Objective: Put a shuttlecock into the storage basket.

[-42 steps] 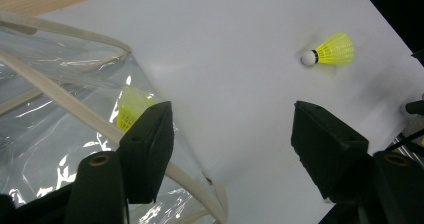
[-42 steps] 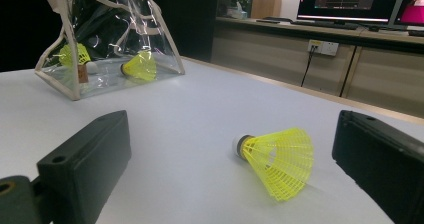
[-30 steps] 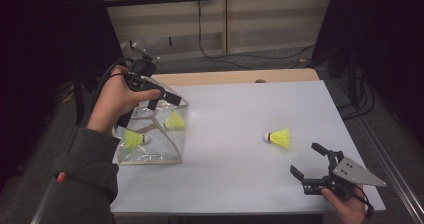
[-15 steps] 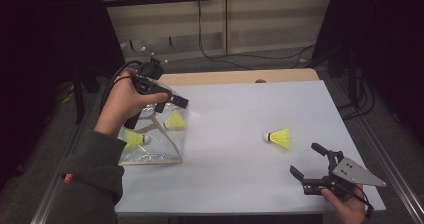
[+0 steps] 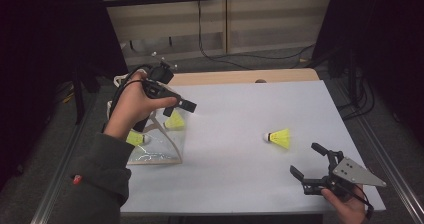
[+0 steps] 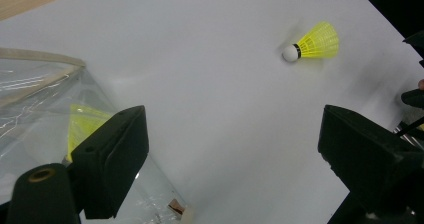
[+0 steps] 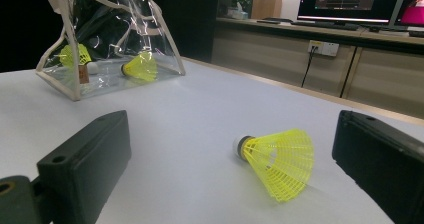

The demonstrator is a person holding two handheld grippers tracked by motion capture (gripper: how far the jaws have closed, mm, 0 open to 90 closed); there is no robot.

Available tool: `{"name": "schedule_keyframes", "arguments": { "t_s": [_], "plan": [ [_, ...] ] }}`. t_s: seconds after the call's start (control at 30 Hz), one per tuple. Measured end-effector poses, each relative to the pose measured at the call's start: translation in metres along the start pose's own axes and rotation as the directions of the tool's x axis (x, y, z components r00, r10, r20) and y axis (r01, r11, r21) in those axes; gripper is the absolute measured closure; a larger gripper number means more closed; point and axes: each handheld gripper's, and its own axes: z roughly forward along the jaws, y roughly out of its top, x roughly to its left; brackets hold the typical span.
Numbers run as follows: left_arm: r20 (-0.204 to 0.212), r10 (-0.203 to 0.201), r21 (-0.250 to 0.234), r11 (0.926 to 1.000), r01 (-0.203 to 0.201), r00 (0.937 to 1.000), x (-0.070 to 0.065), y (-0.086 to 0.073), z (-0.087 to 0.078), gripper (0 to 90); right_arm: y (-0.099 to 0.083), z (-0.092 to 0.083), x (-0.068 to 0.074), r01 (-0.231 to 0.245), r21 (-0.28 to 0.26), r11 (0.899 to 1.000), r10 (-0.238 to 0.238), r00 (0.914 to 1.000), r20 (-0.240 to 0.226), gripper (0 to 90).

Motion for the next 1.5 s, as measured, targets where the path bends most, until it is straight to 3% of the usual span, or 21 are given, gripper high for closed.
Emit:
{"name": "schedule_keyframes", "arguments": {
  "t_s": [0.67, 0.8, 1.5],
  "plan": [
    [0.011, 0.021, -0.007, 0.9997, -0.021, 0.9997, -0.004, -0.004, 0.019, 9.8, 0.000, 0.001, 0.000, -0.003, -0.001, 1.000, 0.003, 1.0000, 0.000, 2.1],
    [-0.006, 0.036, -0.010, 0.9993, -0.036, 0.9993, -0.006, -0.006, 0.022, 9.7, 0.000, 0.001, 0.000, -0.003, 0.002, 1.000, 0.003, 1.0000, 0.000, 2.0],
    [0.037, 0.045, -0.016, 0.9989, -0.044, 0.9983, -0.012, -0.014, 0.046, 7.7, 0.000, 0.000, 0.000, -0.001, -0.002, 1.000, 0.001, 1.0000, -0.001, 2.1]
  ]
}}
